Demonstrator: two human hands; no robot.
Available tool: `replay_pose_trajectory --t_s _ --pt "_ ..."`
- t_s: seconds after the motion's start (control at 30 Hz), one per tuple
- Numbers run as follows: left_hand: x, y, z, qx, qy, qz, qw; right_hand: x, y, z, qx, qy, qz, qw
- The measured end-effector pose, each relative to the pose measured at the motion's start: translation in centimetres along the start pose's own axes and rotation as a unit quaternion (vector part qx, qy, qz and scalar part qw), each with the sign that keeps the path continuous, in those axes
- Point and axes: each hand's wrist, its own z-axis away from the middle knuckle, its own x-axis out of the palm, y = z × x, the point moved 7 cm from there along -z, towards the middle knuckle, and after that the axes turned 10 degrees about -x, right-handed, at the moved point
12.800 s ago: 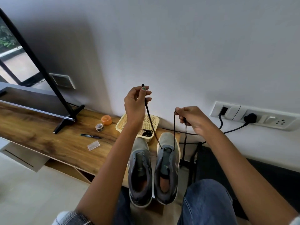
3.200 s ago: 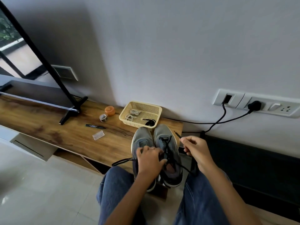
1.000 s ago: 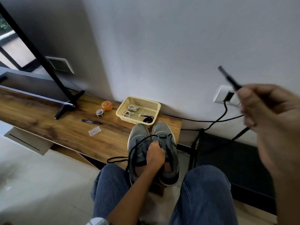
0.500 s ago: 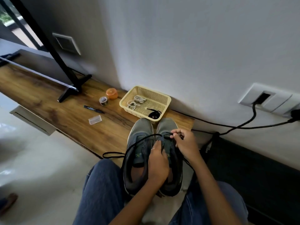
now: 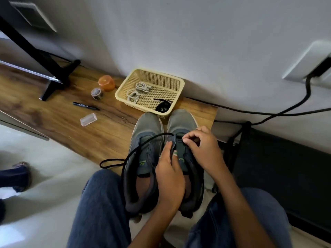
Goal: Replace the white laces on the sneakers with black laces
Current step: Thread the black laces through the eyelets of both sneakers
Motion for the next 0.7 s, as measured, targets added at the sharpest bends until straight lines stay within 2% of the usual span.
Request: replay_pose_trajectory --t_s 0.2,0.53,0.7 --pt "0.2 -0.1 0.1 -0.008 -0.012 0.005 1.0 1.1 0.2 0.2 0.001 -0.019 0.02 1.0" --pt "0.1 0.2 0.1 -0.006 -0.009 0.033 0.999 1.4 0.9 0.7 0.039 0.046 -0.068 0.996" --pt "0.1 -0.1 0.0 -0.017 -0.01 0.045 0.999 1.5 0.9 0.6 0.042 0.041 -0.053 0.997"
